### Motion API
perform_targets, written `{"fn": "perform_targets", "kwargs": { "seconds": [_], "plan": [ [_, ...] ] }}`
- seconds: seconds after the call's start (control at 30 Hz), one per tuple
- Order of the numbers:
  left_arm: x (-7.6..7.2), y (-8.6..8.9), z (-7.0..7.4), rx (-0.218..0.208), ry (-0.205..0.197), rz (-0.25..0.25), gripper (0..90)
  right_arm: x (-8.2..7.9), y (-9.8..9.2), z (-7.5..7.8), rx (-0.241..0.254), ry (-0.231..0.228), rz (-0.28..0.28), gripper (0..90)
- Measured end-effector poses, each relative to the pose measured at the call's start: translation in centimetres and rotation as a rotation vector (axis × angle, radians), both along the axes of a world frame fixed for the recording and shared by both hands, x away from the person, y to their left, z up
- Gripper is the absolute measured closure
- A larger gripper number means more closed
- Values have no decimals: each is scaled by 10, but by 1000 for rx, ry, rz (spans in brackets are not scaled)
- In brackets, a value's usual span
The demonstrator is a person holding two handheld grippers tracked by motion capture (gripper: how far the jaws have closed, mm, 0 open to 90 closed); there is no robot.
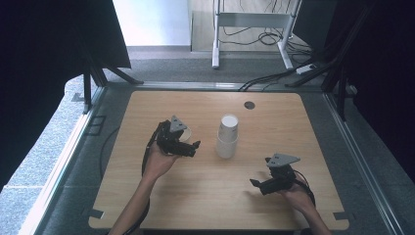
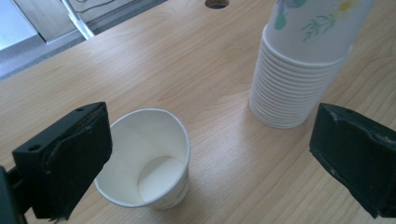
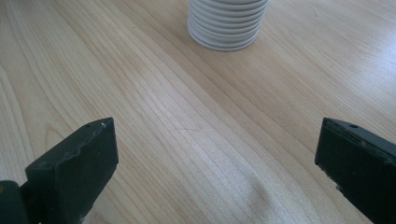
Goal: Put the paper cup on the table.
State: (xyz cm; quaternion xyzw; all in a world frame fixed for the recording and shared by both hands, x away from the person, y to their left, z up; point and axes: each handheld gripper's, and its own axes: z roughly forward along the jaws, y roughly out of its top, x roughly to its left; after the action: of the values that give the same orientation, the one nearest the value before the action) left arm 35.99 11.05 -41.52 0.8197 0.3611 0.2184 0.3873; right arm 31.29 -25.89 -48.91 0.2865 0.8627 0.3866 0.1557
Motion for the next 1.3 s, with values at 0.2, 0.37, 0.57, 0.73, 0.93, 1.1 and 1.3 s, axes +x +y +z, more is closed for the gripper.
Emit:
{"fn": "perform_targets", "kwargs": {
  "seconds": [0.2,0.37,0.57,0.73,0.93,1.1,1.3],
  "plan": [
    [-12,-5,4,27,-18,-26,0,0,2,-1,-10,-1,5,0],
    [-22,-7,7,21,-24,-41,0,-1,2,-1,-17,0,9,0],
    [-33,-4,6,22,-24,-46,0,-1,2,-1,-18,0,10,0],
    [-43,3,3,-6,-23,-35,0,0,2,-2,-22,2,13,0],
    [-56,11,-4,-23,-27,-17,0,-1,3,-3,-30,3,17,0],
    [-66,18,-12,-29,-29,1,0,-1,4,-3,-35,1,17,0],
    [-74,23,-26,-33,-16,3,0,-1,4,-4,-37,4,22,1]
  ]
}}
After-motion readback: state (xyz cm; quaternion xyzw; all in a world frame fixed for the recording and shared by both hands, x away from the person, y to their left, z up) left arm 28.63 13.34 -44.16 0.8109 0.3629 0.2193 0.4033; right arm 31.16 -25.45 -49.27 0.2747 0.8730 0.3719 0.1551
